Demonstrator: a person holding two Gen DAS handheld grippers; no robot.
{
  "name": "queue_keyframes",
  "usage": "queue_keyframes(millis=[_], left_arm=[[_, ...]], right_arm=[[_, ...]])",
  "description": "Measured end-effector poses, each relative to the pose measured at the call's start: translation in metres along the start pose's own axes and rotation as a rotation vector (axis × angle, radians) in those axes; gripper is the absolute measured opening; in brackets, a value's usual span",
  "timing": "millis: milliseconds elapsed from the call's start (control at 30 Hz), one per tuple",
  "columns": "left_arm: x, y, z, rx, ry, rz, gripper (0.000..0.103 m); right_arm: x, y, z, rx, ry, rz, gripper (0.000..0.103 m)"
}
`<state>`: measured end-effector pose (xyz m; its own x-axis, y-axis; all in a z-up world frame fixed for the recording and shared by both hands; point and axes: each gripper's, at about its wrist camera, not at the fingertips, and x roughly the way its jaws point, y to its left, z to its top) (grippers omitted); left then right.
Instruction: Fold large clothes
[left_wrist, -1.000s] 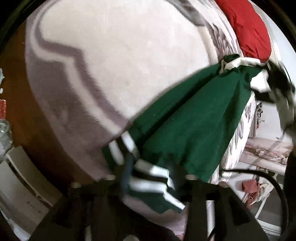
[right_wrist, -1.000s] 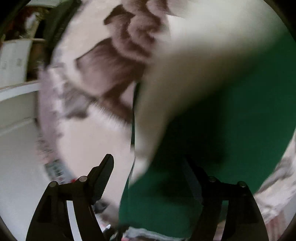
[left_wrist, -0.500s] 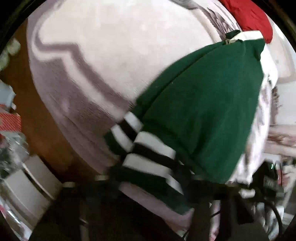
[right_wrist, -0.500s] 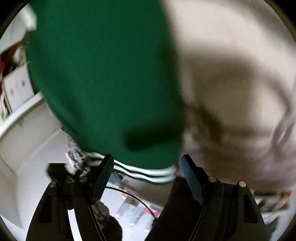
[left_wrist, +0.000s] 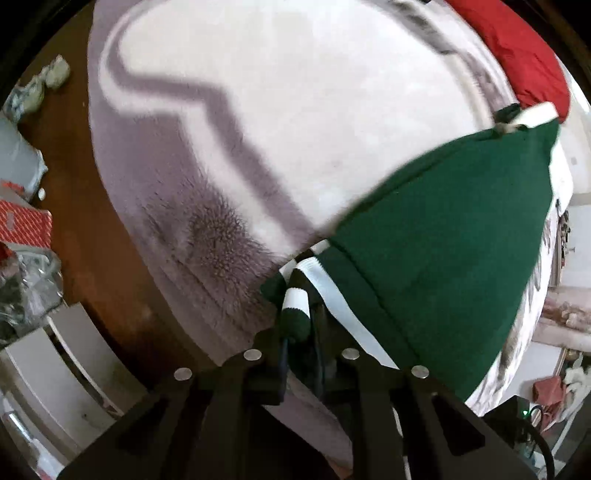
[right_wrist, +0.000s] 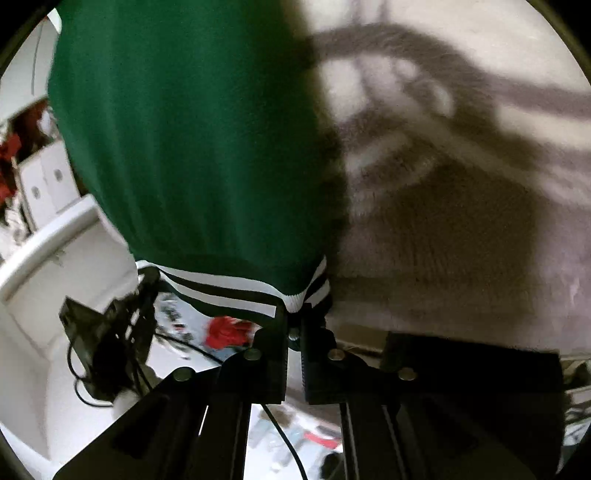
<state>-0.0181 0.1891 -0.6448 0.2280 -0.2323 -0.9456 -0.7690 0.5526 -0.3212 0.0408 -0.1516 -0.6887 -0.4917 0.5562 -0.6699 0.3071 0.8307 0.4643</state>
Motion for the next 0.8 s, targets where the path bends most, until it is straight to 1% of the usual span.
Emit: queue_keyframes(millis=[33,67,100,167,233,267,300,333,367,400,433,467,500,600,633,667,700,733,767,800], left_arm=[[0.001,0.000,0.001,-0.006,0.004,0.001,0.011],[-0.001,-0.002,0.001,-0.005,0.010,0.013,0.014],[-0.006,-0.006,0.000,0.005,0.020,0.031,0.014],[-0.024,-0.017,-0.004,0.033,0.051,0.068,0.017],[-0.045,-0.030,-0.009,0.079,0.055,0.113,0.017],[-0.060,-0.039,-0.012,0.120,0.037,0.149,0.020],[-0.072,-0.047,-0.014,0.159,0.015,0.173,0.027],[-0.087,-0.059,-0.014,0.212,-0.016,0.206,0.035],[-0.095,-0.068,-0.012,0.241,-0.033,0.230,0.063],[-0.103,-0.083,-0.008,0.280,-0.056,0.256,0.087],[-0.111,-0.098,-0.002,0.324,-0.084,0.266,0.089],[-0.116,-0.116,0.005,0.367,-0.114,0.269,0.088],[-0.118,-0.138,0.015,0.415,-0.150,0.275,0.088],[-0.111,-0.204,0.046,0.532,-0.246,0.285,0.088],[-0.104,-0.235,0.059,0.582,-0.279,0.260,0.088],[-0.098,-0.253,0.067,0.623,-0.289,0.230,0.088],[-0.087,-0.287,0.081,0.683,-0.287,0.189,0.087],[-0.079,-0.310,0.093,0.719,-0.286,0.170,0.083],[-0.066,-0.340,0.106,0.762,-0.285,0.144,0.071],[-0.051,-0.371,0.119,0.814,-0.276,0.109,0.051]], right_arm=[[0.004,-0.002,0.003,0.003,0.011,-0.009,0.005],[0.006,-0.001,0.006,-0.006,0.027,-0.021,0.006],[0.005,0.002,0.007,-0.028,0.047,-0.044,0.007],[-0.004,0.007,0.004,-0.075,0.076,-0.054,0.010],[-0.016,0.007,0.000,-0.114,0.089,-0.067,0.020],[-0.025,0.006,-0.003,-0.137,0.076,-0.070,0.035],[-0.038,0.005,-0.005,-0.159,0.051,-0.078,0.054],[-0.047,0.004,-0.006,-0.169,0.035,-0.088,0.060],[-0.058,0.004,-0.005,-0.173,0.017,-0.094,0.065],[-0.074,0.002,-0.004,-0.168,-0.007,-0.088,0.065],[-0.086,0.000,-0.003,-0.160,-0.025,-0.079,0.065],[-0.106,0.001,0.001,-0.150,-0.061,-0.056,0.065],[-0.119,0.003,0.007,-0.150,-0.085,-0.043,0.065],[-0.163,0.015,0.033,-0.168,-0.175,-0.039,0.065],[-0.177,0.018,0.044,-0.168,-0.207,-0.043,0.065],[-0.197,0.025,0.061,-0.168,-0.268,-0.057,0.065],[-0.213,0.034,0.076,-0.170,-0.307,-0.071,0.065],[-0.224,0.043,0.085,-0.174,-0.348,-0.086,0.065],[-0.238,0.052,0.098,-0.173,-0.394,-0.097,0.065],[-0.255,0.061,0.114,-0.165,-0.443,-0.102,0.064]])
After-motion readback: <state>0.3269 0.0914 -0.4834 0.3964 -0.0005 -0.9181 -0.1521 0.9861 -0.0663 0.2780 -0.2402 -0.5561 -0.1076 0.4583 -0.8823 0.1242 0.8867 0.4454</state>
